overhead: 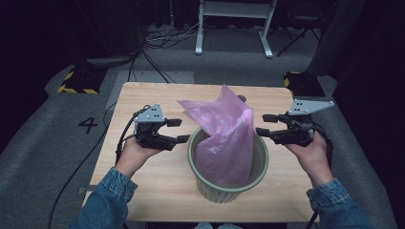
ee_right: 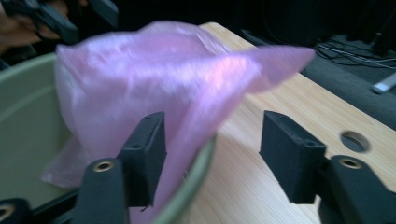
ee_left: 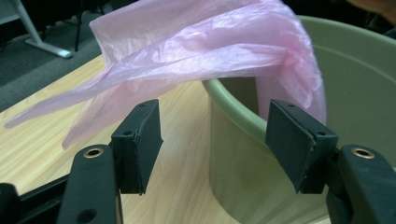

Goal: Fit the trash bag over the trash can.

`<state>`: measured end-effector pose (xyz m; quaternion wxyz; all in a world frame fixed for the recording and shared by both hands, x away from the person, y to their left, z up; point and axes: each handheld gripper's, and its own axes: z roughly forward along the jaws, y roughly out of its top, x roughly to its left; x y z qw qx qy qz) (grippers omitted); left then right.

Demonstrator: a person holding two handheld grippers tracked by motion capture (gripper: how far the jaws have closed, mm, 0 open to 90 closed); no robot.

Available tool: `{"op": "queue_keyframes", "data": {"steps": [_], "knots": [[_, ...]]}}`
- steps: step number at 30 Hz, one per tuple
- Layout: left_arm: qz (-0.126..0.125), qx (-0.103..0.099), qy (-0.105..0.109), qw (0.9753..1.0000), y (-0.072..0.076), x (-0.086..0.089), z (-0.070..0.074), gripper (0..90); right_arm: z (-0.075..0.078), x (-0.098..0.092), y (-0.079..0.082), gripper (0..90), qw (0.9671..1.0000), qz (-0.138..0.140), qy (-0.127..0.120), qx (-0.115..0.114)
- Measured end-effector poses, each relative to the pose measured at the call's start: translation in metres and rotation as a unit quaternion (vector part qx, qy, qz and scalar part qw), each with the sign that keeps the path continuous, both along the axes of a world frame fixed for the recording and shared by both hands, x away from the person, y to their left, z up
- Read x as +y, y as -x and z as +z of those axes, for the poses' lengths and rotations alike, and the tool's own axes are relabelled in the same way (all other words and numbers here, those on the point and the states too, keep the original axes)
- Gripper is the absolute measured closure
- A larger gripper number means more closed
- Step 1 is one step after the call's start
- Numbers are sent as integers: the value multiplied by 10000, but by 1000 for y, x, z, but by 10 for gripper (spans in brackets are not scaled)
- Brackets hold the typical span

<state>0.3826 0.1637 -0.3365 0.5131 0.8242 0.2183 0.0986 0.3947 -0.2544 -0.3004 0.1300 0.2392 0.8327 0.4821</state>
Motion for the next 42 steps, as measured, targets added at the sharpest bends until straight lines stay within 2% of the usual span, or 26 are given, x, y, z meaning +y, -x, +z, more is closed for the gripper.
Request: {"op": "queue_keyframes", "data": {"steps": [5,7,9,11,12,13,16,17,21,23,25,26,27,30,32,33,34,35,36,37,38,39,42], "knots": [[12,9,27,10000,1,-2,0,360,10,19,-11,377,9999,7,121,58],[-102,89,120,9998,1,-3,1,360,11,26,-16,383,9999,62,76,140],[-204,74,167,9996,4,-5,2,360,10,34,-19,443,9996,155,121,202],[-258,10,141,9996,7,-7,5,360,10,41,-18,560,9992,256,243,170],[-258,10,141,9996,7,-7,5,360,10,41,-18,560,9992,256,243,170],[-309,-42,157,9994,9,-10,7,360,11,46,-13,661,9987,362,344,62],[-347,-102,143,9992,12,-13,11,360,12,54,-1,759,9968,579,523,-159],[-371,-126,123,9992,13,-14,12,360,12,57,4,819,9958,663,590,-221],[-408,-198,72,9989,16,-18,16,360,10,68,23,859,9910,995,840,-305],[-359,-200,31,9992,15,-20,16,361,10,68,26,796,9910,928,874,-396],[-314,-174,34,9994,14,-19,16,361,12,62,22,655,9946,656,691,-399],[-280,-154,48,9995,13,-18,15,361,12,62,22,655,9946,656,691,-399],[-245,-130,95,9996,11,-16,15,362,15,53,11,525,9974,267,572,-345],[-209,-99,100,9997,9,-14,13,362,16,43,-5,392,9991,-146,346,-190],[-183,-52,99,9998,7,-13,12,362,15,39,-19,342,9992,-346,198,-73],[-183,-52,99,9998,7,-13,12,363,14,38,-26,328,9990,-406,164,73],[-158,13,133,9998,5,-12,11,363,12,38,-33,317,9988,-410,92,251],[-158,13,133,9998,5,-12,11,363,12,38,-33,317,9988,-410,92,251],[-155,25,157,9998,4,-12,10,363,9,39,-39,321,9984,-378,0,420],[-160,20,152,9998,4,-11,10,363,5,44,-45,398,9978,-230,-35,614],[-160,20,152,9998,4,-11,10,363,5,44,-45,398,9978,-230,-35,614],[-178,22,159,9997,5,-10,10,362,4,52,-42,606,9979,69,180,621],[-193,17,162,9997,6,-9,10,363,7,59,-28,758,9982,189,390,405]]}}
